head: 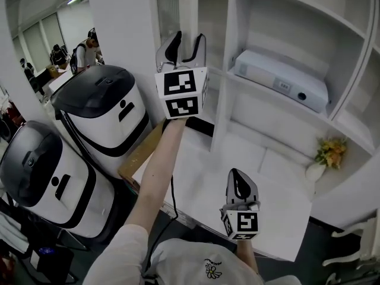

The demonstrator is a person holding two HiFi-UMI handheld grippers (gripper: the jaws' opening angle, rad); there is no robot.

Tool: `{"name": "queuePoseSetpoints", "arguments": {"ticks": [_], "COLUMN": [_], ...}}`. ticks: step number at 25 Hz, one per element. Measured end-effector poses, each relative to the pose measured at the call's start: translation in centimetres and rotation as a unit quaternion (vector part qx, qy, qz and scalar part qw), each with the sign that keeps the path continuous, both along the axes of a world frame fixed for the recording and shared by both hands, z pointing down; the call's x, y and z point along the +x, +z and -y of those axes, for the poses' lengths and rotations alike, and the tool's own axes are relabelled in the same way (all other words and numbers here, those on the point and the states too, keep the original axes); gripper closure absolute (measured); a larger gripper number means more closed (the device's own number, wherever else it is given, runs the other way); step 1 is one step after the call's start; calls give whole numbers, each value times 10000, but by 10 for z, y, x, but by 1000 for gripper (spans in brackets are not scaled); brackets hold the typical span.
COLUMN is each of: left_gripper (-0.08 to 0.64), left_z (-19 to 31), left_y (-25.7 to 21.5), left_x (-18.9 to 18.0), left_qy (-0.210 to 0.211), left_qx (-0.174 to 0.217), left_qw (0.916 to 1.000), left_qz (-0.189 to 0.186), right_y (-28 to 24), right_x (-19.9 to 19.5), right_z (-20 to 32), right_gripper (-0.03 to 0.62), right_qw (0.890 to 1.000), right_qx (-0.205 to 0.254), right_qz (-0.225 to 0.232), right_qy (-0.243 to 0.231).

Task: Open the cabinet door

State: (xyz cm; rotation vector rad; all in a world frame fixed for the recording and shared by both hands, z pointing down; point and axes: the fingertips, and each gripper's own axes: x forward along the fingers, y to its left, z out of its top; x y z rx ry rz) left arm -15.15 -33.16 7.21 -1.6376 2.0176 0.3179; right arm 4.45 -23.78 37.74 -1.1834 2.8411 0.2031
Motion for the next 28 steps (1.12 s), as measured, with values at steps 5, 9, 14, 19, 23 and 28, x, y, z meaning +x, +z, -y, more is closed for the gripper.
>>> {"name": "queuePoseSetpoints", "arguments": {"ticks": [5,9,14,19,23,28], "left_gripper": [408,432,460,475,479,483], "left_z": [-22,-46,-78,-98,-104,-114], "left_y": [0,3,2,4,3,4], "left_x": [-8,-24,-56,-88,-101,-123], "left_qy": [-100,-351,-556,-625,-625,-681], "left_qx": [82,156,180,45,-63,-46], "left_qw": [9999,9992,9983,9976,9976,9969], "left_qz": [64,105,-89,-303,-308,-391], "right_y": [1,3,5,8,8,9], "right_x": [-4,-15,-33,-58,-82,-103], "right_z": [-3,-9,-19,-29,-41,-47], "right_gripper": [592,592,592,592,592,592], "right_qw": [9999,9994,9980,9949,9918,9895], "right_qx": [-66,-87,-110,-103,-89,-101], "right_qz": [54,43,-31,-123,-143,-159], "right_qy": [-116,-338,-627,-994,-1264,-1436]}}
